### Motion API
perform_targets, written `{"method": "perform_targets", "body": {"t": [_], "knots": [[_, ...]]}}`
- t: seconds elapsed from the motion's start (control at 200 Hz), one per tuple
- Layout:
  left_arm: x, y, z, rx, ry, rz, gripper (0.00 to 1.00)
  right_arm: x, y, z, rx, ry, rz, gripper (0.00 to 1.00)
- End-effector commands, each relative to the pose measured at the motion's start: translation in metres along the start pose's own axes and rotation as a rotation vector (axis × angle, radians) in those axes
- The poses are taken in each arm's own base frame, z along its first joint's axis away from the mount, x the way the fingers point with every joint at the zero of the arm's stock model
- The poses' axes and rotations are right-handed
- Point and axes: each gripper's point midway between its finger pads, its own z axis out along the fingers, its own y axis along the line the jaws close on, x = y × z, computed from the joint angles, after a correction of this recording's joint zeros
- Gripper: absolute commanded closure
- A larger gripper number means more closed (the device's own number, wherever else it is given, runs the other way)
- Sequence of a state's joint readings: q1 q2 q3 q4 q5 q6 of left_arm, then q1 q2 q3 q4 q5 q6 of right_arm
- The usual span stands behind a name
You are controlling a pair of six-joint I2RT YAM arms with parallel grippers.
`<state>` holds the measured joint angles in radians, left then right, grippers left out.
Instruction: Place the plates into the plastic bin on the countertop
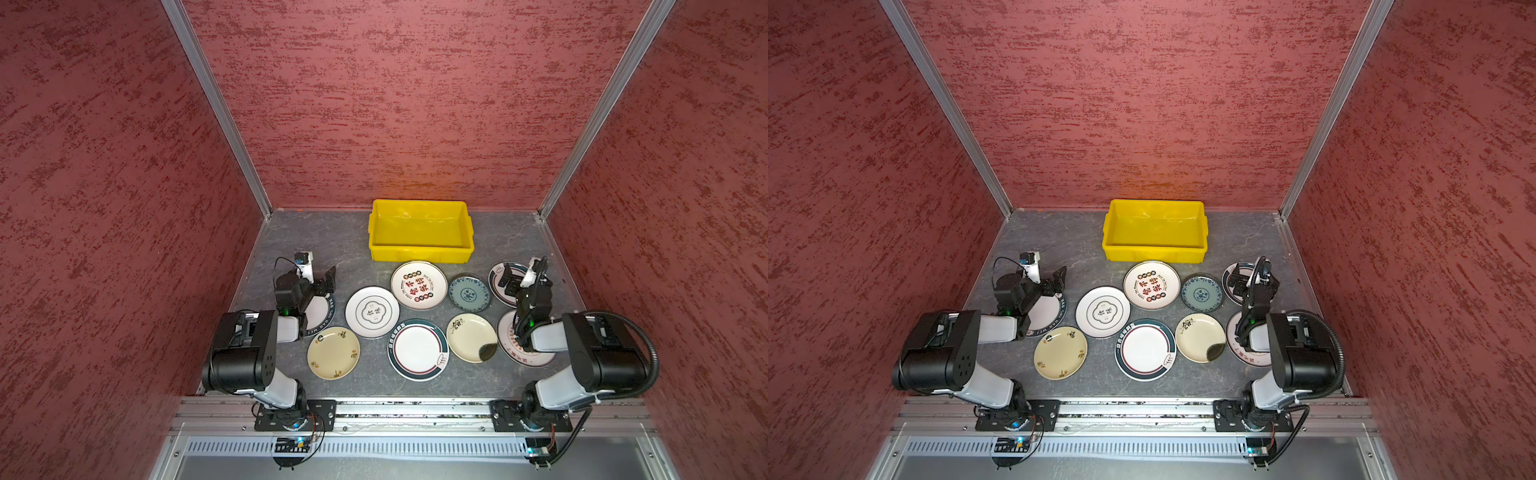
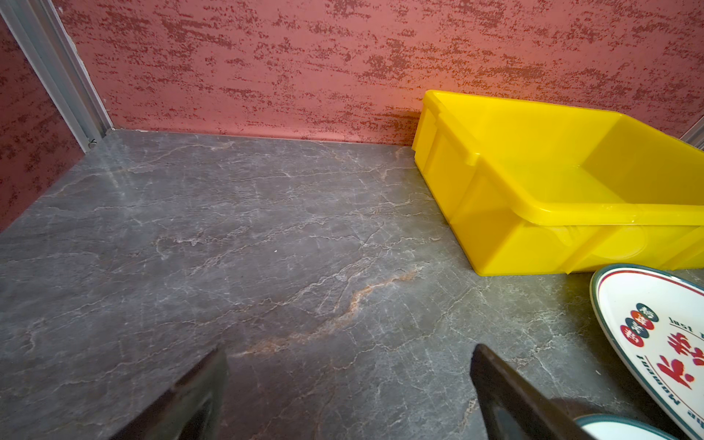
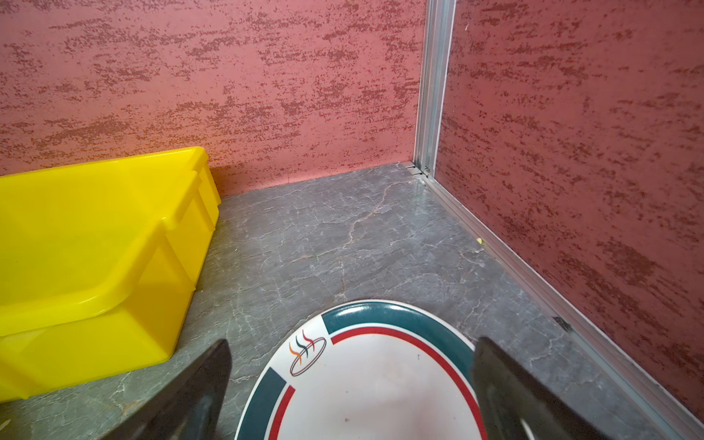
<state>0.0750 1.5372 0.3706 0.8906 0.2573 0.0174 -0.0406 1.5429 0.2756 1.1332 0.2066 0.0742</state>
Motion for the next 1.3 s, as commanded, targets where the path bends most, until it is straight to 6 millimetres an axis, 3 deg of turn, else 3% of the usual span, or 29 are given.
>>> {"method": "perform_targets", "body": {"t": [0.0,0.085,0.406,0.561,0.631,0.741,0.867,0.962,1.027,1.162,1.298], "knots": [[-0.005,0.000,0.000,0.005,-0.020,0.020,0.01,-0.007,0.000,-0.002,0.003,-0.036,-0.002,0.01],[-0.006,0.012,0.000,-0.051,-0.018,-0.009,0.01,-0.007,0.000,-0.001,0.001,-0.032,0.002,0.01],[-0.006,0.011,0.002,-0.097,-0.015,0.016,0.01,-0.007,0.000,-0.001,0.002,-0.031,0.001,0.01],[-0.024,0.033,-0.008,-0.335,-0.039,0.011,0.01,-0.018,0.005,0.002,-0.015,-0.003,-0.014,0.01],[-0.047,0.046,-0.027,-0.522,-0.072,0.006,0.01,-0.037,0.005,-0.005,-0.012,-0.039,-0.009,0.01],[-0.074,0.058,-0.057,-0.644,-0.139,-0.134,0.01,-0.066,0.006,-0.014,-0.015,-0.070,0.054,0.01],[-0.077,0.067,-0.078,-0.746,-0.019,-0.277,0.01,-0.106,0.026,-0.026,-0.124,-0.112,0.137,0.01],[-0.062,0.067,-0.092,-0.803,0.123,-0.361,0.01,-0.122,0.037,-0.031,-0.173,-0.053,0.243,0.01],[-0.046,0.062,-0.098,-0.803,0.211,-0.408,0.01,-0.128,0.058,-0.044,-0.301,-0.012,0.300,0.01],[-0.007,0.053,-0.118,-0.793,0.346,-0.550,0.01,-0.126,0.083,-0.075,-0.484,0.036,0.385,0.01],[0.022,0.044,-0.130,-0.715,0.418,-0.714,0.01,-0.116,0.097,-0.092,-0.565,0.154,0.412,0.01]]}}
